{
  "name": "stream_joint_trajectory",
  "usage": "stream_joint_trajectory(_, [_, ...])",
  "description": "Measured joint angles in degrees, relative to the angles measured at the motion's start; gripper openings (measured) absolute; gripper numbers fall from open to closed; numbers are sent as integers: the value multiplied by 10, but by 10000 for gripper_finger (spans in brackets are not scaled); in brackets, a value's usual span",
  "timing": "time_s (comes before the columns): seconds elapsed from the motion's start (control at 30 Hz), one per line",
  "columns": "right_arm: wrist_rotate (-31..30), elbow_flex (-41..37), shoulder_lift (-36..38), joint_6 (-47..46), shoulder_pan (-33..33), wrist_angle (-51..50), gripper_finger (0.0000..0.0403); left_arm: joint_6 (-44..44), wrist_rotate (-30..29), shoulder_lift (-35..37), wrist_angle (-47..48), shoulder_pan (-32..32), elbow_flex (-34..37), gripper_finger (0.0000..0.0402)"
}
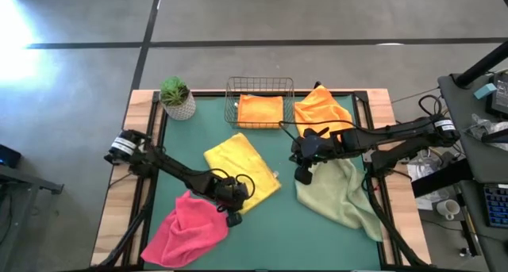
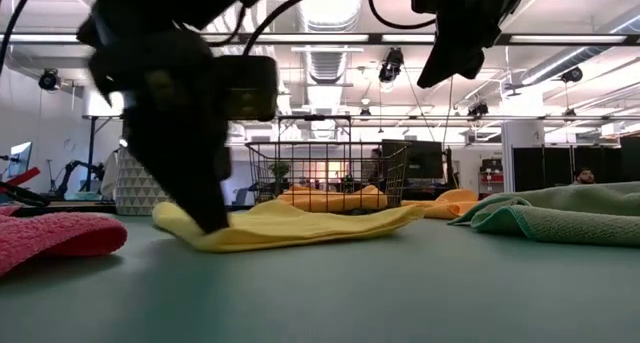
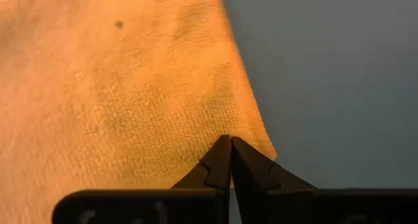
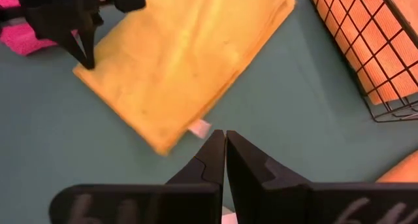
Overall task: Fold microfiber towels
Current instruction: Fold the yellow microfiber cloth
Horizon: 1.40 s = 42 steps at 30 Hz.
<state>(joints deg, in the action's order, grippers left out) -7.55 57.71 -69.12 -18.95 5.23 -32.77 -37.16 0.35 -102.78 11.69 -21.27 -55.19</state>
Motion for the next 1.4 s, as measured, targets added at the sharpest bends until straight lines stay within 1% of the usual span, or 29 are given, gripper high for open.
stream_joint_trajectory(0.13, [0, 0, 0, -1, 0, 0, 8, 6, 22, 20, 75, -9, -2, 0])
stream_joint_trajectory(0.23, [0, 0, 0, -2, 0, 0, 8, 21, 26, 40, 132, -16, 1, 0])
stream_joint_trajectory(0.4, [0, 0, 0, -10, 0, 3, 9, 35, 20, 64, 224, -17, 3, 0])
stream_joint_trajectory(0.47, [-1, 0, 0, -10, 0, 4, 8, 37, 6, 71, 243, -17, 2, 0])
stream_joint_trajectory(0.53, [0, 0, 0, -10, 0, 5, 9, 49, -3, 80, 243, -17, 3, 0])
stream_joint_trajectory(0.7, [-1, 0, 0, -10, 0, 5, 8, 63, -65, 92, 270, -13, 3, 0])
stream_joint_trajectory(0.8, [-1, 0, 0, -13, 0, 5, 9, 64, -67, 92, 278, -7, 3, 0])
stream_joint_trajectory(0.97, [-1, 0, 0, -17, 0, 5, 9, 94, -54, 91, 245, -7, 3, 0])
stream_joint_trajectory(1.07, [-1, 0, 0, -23, 0, 6, 9, 109, -64, 87, 249, -1, 8, 0])
stream_joint_trajectory(1.27, [-2, 0, 0, -37, 0, 7, 9, 111, -66, 87, 249, 14, 25, 0])
stream_joint_trajectory(1.4, [-2, 0, 0, -37, 0, 15, 9, 112, -80, 87, 246, 25, 36, 0])
